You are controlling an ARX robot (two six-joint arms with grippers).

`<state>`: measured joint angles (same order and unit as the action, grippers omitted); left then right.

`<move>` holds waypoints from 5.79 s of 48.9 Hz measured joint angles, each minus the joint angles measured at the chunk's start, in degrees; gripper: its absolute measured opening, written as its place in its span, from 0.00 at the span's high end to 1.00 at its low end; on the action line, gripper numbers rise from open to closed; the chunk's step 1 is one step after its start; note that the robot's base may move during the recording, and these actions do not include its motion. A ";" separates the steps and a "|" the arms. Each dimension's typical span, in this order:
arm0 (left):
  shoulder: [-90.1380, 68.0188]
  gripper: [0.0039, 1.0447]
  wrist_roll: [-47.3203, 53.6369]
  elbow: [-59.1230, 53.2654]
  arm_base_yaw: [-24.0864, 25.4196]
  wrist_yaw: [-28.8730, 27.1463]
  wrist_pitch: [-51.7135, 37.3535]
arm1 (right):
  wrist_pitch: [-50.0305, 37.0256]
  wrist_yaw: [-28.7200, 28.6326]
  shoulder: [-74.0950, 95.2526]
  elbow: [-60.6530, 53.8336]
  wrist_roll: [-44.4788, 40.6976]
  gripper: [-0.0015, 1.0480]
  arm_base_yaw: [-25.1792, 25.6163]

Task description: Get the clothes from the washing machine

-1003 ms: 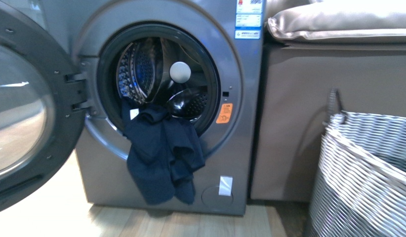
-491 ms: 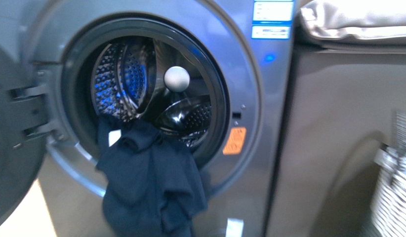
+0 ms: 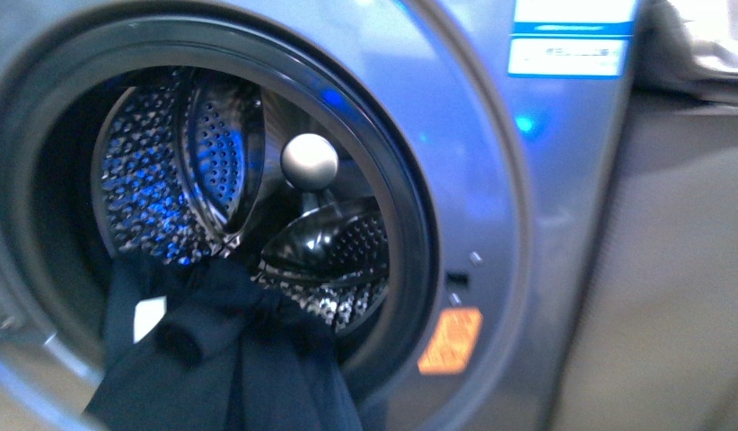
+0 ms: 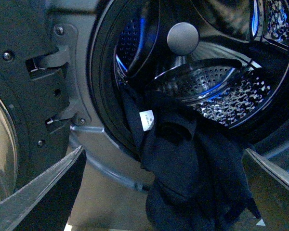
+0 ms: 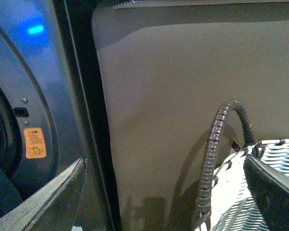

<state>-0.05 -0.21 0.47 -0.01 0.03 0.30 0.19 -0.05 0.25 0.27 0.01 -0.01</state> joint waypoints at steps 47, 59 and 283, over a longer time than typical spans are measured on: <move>-21.09 0.06 -7.61 7.52 6.05 33.20 -1.09 | 0.00 0.04 0.00 0.00 -0.02 0.07 0.00; -30.12 0.06 -7.21 11.43 -1.92 28.37 -8.96 | -0.02 0.02 0.00 0.00 -0.02 0.07 0.00; -111.43 0.56 7.37 57.40 -20.15 1.62 -13.94 | 0.00 0.02 0.00 0.00 0.00 0.07 0.00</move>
<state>-111.48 7.16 57.87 -20.16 1.65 -13.65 0.19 -0.03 0.25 0.27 0.01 -0.01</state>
